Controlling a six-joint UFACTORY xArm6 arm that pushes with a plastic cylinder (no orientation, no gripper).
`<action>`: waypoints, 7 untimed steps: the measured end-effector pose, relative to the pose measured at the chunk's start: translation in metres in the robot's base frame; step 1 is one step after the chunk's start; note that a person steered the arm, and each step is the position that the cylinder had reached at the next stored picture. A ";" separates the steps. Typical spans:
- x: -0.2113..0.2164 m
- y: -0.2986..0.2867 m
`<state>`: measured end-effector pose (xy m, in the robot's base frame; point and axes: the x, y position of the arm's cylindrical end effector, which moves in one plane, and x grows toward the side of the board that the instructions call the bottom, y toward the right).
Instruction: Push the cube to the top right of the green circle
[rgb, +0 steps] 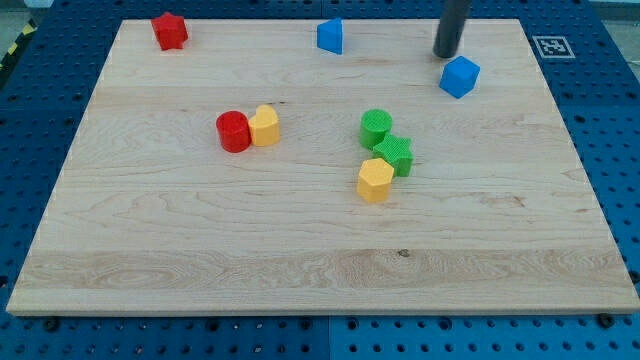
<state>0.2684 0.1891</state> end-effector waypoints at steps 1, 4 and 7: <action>0.046 0.002; 0.077 -0.083; 0.090 -0.043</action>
